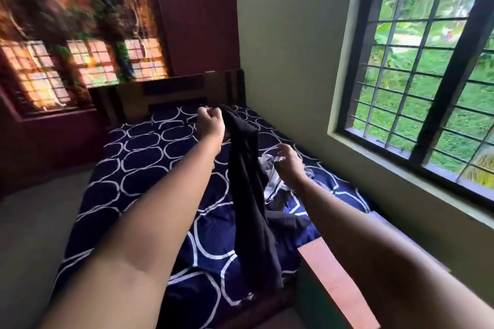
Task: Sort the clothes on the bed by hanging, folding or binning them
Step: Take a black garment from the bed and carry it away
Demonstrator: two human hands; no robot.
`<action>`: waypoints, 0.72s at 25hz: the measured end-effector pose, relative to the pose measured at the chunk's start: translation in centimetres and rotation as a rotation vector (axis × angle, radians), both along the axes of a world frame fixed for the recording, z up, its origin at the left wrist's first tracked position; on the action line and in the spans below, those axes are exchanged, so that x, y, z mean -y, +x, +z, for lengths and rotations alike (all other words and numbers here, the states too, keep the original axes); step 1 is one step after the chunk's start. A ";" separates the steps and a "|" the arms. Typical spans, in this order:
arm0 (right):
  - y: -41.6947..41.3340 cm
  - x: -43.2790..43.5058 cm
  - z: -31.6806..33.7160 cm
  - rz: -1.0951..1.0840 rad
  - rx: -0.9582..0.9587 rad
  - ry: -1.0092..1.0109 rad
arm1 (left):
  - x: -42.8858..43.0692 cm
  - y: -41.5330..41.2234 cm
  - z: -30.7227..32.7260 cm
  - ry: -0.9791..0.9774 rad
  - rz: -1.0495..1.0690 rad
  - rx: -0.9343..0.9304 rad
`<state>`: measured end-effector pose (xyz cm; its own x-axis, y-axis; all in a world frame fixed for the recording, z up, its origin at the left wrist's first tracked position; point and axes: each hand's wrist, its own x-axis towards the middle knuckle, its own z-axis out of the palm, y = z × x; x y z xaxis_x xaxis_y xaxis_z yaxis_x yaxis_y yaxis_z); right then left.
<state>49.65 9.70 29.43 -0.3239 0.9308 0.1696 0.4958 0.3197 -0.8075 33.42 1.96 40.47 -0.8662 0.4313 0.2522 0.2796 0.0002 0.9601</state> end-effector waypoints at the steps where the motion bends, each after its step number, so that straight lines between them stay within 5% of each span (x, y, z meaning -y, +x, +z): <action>1: 0.4 1.2 -0.1 0.022 0.018 0.065 | 0.6 0.3 0.5 0.027 0.049 0.035; 4: 2.1 4.8 -1.1 0.171 0.135 0.189 | 2.0 0.8 1.3 0.115 0.098 0.078; 11: 0.0 10.8 -4.1 0.329 0.304 0.092 | 5.6 1.8 2.2 0.267 0.058 0.084; 18: -5.0 14.0 0.9 0.259 0.240 0.097 | 12.7 -4.7 0.8 -0.092 0.038 -0.044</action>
